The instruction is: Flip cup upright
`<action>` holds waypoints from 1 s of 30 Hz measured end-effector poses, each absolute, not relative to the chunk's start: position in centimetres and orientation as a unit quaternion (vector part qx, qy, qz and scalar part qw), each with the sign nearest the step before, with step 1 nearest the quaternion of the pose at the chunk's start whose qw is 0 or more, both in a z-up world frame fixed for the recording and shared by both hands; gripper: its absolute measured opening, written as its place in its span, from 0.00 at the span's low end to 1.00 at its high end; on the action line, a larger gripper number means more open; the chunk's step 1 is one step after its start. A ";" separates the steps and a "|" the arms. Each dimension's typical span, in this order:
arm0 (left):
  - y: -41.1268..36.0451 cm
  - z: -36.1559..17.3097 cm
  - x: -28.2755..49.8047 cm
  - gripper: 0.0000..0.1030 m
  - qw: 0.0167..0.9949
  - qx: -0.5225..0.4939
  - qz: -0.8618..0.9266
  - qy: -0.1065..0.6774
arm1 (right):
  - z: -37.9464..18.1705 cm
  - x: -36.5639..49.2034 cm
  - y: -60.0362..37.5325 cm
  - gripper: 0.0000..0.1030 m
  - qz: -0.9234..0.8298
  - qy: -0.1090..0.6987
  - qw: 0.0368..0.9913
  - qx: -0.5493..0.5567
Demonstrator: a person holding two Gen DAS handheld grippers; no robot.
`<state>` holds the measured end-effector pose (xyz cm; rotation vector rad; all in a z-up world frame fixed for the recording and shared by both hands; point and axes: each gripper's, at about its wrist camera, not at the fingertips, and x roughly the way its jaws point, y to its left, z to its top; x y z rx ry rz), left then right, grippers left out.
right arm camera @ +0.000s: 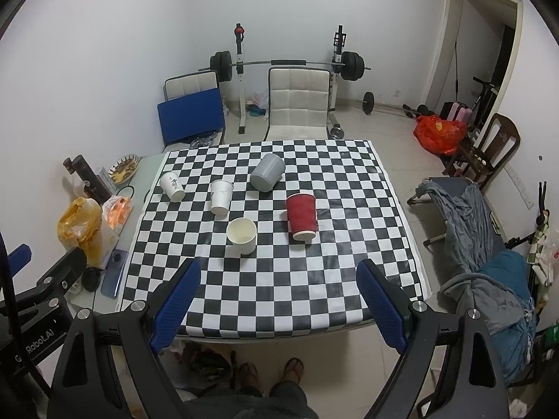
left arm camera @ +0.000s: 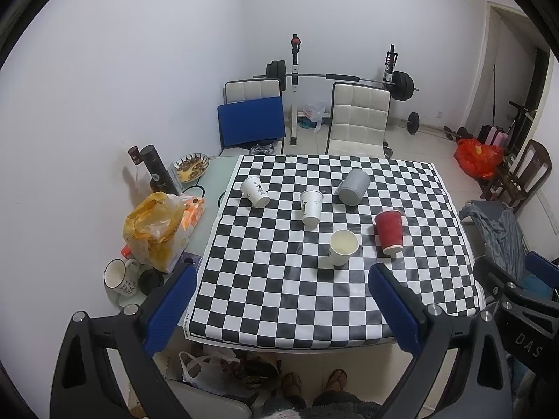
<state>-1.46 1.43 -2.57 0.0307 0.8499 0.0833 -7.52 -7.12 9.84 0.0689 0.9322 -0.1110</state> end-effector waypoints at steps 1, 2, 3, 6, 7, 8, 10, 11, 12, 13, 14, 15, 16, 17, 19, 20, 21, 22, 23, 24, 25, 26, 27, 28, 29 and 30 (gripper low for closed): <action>1.4 -2.6 -1.4 0.98 0.910 0.015 0.040 0.412 | 9.8 -7.5 -7.1 0.89 -0.054 0.449 0.891 0.034; 1.4 -2.6 -1.4 0.98 0.910 0.014 0.041 0.413 | 9.9 -7.6 -7.1 0.89 -0.054 0.449 0.891 0.034; 1.4 -2.6 -1.4 0.98 0.910 0.015 0.041 0.413 | 9.8 -7.5 -7.1 0.89 -0.054 0.449 0.891 0.033; 1.5 -2.7 -1.5 0.98 0.910 0.016 0.039 0.413 | 9.8 -7.5 -7.0 0.89 -0.054 0.450 0.891 0.033; 1.5 -2.7 -1.5 0.98 0.910 0.016 0.039 0.413 | 9.8 -7.5 -7.0 0.89 -0.054 0.450 0.891 0.033; 1.5 -2.7 -1.4 0.98 0.910 0.015 0.038 0.414 | 9.8 -7.5 -7.1 0.89 -0.053 0.451 0.890 0.033; 1.5 -2.7 -1.5 0.98 0.910 0.015 0.038 0.413 | 9.9 -7.5 -7.1 0.89 -0.053 0.451 0.890 0.033; 1.5 -2.7 -1.5 0.98 0.910 0.016 0.038 0.412 | 9.9 -7.6 -7.2 0.89 -0.053 0.451 0.890 0.033; 1.5 -2.7 -1.5 0.98 0.910 0.015 0.038 0.412 | 9.9 -7.5 -7.1 0.89 -0.053 0.450 0.891 0.034; 1.5 -2.7 -1.4 0.98 0.910 0.015 0.038 0.413 | 9.9 -7.6 -7.2 0.89 -0.053 0.450 0.891 0.034; 1.5 -2.7 -1.4 0.98 0.910 0.015 0.039 0.413 | 9.9 -7.6 -7.1 0.89 -0.054 0.449 0.891 0.033; 1.5 -2.7 -1.4 0.98 0.910 0.015 0.038 0.413 | 9.9 -7.5 -7.1 0.89 -0.053 0.450 0.891 0.033; 1.5 -2.7 -1.4 0.98 0.910 0.015 0.038 0.414 | 9.9 -7.5 -7.1 0.89 -0.053 0.450 0.891 0.034; 1.5 -2.7 -1.4 0.98 0.910 0.015 0.038 0.413 | 9.8 -7.5 -7.0 0.89 -0.054 0.450 0.891 0.033; 1.5 -2.7 -1.4 0.98 0.910 0.015 0.038 0.413 | 9.8 -7.5 -7.0 0.89 -0.053 0.451 0.891 0.034; 1.5 -2.7 -1.4 0.98 0.910 0.015 0.038 0.413 | 9.9 -7.5 -7.1 0.89 -0.053 0.451 0.890 0.034; 1.5 -2.7 -1.4 0.98 0.909 0.015 0.038 0.414 | 9.8 -7.5 -7.0 0.89 -0.054 0.451 0.890 0.033; 1.5 -2.7 -1.4 0.98 0.909 0.015 0.038 0.414 | 9.8 -7.5 -7.0 0.89 -0.053 0.451 0.890 0.034; 1.6 -2.7 -1.4 0.98 0.910 0.016 0.038 0.413 | 9.9 -7.5 -7.0 0.89 -0.052 0.451 0.891 0.034; 1.6 -2.7 -1.4 0.98 0.910 0.016 0.038 0.413 | 9.9 -7.5 -7.0 0.89 -0.053 0.450 0.891 0.033; 1.6 -2.7 -1.4 0.98 0.910 0.015 0.038 0.413 | 9.9 -7.6 -7.0 0.89 -0.053 0.450 0.891 0.032; 1.6 -2.7 -1.4 0.98 0.910 0.015 0.038 0.413 | 9.9 -7.7 -7.0 0.89 -0.052 0.450 0.891 0.033; 1.6 -2.7 -1.4 0.98 0.910 0.014 0.038 0.413 | 9.9 -7.6 -6.9 0.89 -0.053 0.450 0.891 0.032; 1.5 -2.7 -1.4 0.98 0.910 0.015 0.038 0.412 | 9.9 -7.6 -6.9 0.89 -0.053 0.450 0.891 0.031; 1.7 -2.7 -1.4 0.98 0.910 0.016 0.038 0.413 | 9.9 -7.7 -7.0 0.89 -0.052 0.451 0.890 0.032; 1.7 -2.7 -1.4 0.98 0.910 0.015 0.037 0.413 | 9.9 -7.7 -7.0 0.89 -0.051 0.452 0.890 0.034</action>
